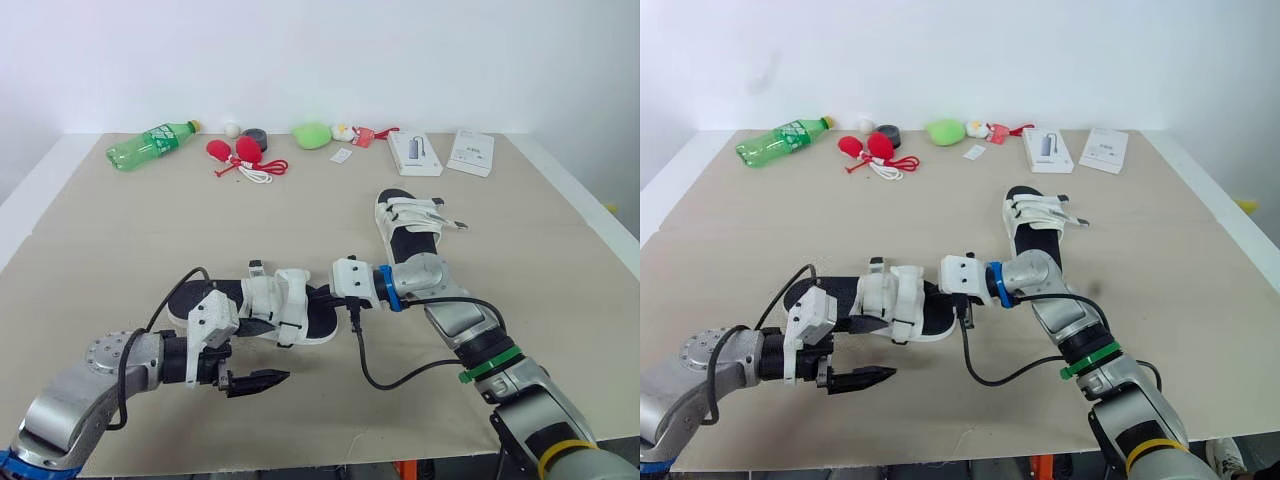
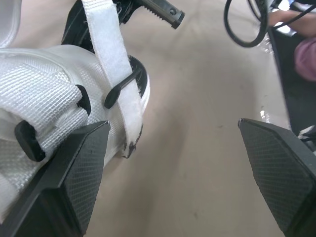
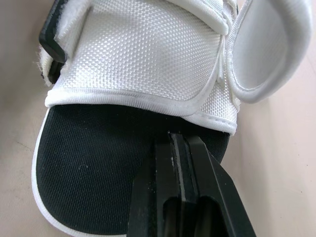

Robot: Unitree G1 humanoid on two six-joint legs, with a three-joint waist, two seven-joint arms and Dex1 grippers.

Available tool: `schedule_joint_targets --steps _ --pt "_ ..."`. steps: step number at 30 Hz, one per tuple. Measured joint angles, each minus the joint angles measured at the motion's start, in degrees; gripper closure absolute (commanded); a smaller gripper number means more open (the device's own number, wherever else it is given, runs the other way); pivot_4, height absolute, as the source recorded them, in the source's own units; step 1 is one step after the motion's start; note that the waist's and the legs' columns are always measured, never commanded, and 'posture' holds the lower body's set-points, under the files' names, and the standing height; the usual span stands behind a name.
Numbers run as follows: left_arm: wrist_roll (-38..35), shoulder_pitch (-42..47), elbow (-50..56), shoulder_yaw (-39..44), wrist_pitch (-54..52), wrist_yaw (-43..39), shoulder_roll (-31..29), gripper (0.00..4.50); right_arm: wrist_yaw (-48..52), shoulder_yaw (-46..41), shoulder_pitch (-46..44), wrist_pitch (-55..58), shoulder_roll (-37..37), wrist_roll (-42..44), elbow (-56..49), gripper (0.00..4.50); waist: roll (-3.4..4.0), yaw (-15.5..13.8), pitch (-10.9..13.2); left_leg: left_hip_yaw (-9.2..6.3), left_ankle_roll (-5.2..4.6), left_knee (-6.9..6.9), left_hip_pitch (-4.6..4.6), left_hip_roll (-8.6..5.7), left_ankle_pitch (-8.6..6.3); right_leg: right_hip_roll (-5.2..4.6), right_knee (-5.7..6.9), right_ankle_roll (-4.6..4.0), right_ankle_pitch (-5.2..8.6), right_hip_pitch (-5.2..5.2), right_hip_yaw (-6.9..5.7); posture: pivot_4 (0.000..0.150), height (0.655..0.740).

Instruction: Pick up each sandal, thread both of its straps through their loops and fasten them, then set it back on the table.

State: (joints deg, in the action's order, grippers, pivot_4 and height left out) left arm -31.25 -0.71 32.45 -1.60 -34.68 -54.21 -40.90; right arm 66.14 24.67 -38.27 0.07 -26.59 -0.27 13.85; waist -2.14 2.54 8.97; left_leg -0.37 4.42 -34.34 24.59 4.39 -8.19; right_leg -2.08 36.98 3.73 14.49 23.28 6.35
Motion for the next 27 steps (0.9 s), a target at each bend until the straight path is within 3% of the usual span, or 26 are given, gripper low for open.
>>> schedule_joint_targets --steps 11,13,14,19,21,27 --pt "1.1 3.0 -5.3 -6.1 1.0 -0.2 3.6 0.20 0.0 0.0 -0.4 0.0 0.0 0.0 0.9 4.50 0.02 0.0 0.0 -0.01 0.00 -0.01 -0.01 -0.24 0.00 -0.24 -0.01 0.01 0.00 0.00 0.00 0.150 0.7400" --pt "1.4 3.8 -6.6 -6.9 1.1 -0.3 3.9 1.24 0.0 -0.1 -0.4 0.0 -0.1 -0.1 0.9 4.50 0.04 0.0 0.0 -0.03 -0.01 -0.01 -0.02 -0.35 0.00 -0.35 -0.01 0.01 0.01 -0.01 0.00 0.150 0.7400" --pt "1.7 4.6 -8.2 -7.4 1.1 -0.1 4.5 1.49 0.0 -0.1 -0.3 0.0 -0.1 0.0 0.9 4.50 0.03 0.0 0.0 -0.07 -0.02 -0.02 -0.02 -0.47 0.01 -0.46 -0.03 0.02 0.01 0.00 0.00 0.150 0.7400" --pt "2.3 7.0 -11.1 -7.5 1.1 0.3 6.2 3.77 0.1 -0.1 -0.2 0.0 -0.1 0.0 0.6 4.50 0.02 0.1 0.0 -0.10 -0.02 -0.01 -0.02 -0.51 0.02 -0.45 -0.04 0.03 0.01 0.00 0.00 0.150 0.7400" --pt "2.7 7.4 -11.7 -7.5 1.1 0.4 6.3 4.48 0.1 -0.1 0.0 0.0 -0.1 0.0 0.3 4.50 0.03 0.1 0.0 -0.14 -0.03 0.01 -0.02 -0.51 0.02 -0.42 -0.04 0.03 0.02 0.00 -0.01 0.150 0.7400" --pt "2.5 5.6 -10.0 -7.7 2.2 -2.3 4.4 4.48 0.2 -0.1 0.3 0.0 -0.3 0.0 -0.5 4.50 0.02 0.1 0.0 -0.17 -0.05 0.07 -0.02 -0.50 -0.01 -0.39 -0.04 0.05 0.03 0.00 -0.01 0.150 0.7400"
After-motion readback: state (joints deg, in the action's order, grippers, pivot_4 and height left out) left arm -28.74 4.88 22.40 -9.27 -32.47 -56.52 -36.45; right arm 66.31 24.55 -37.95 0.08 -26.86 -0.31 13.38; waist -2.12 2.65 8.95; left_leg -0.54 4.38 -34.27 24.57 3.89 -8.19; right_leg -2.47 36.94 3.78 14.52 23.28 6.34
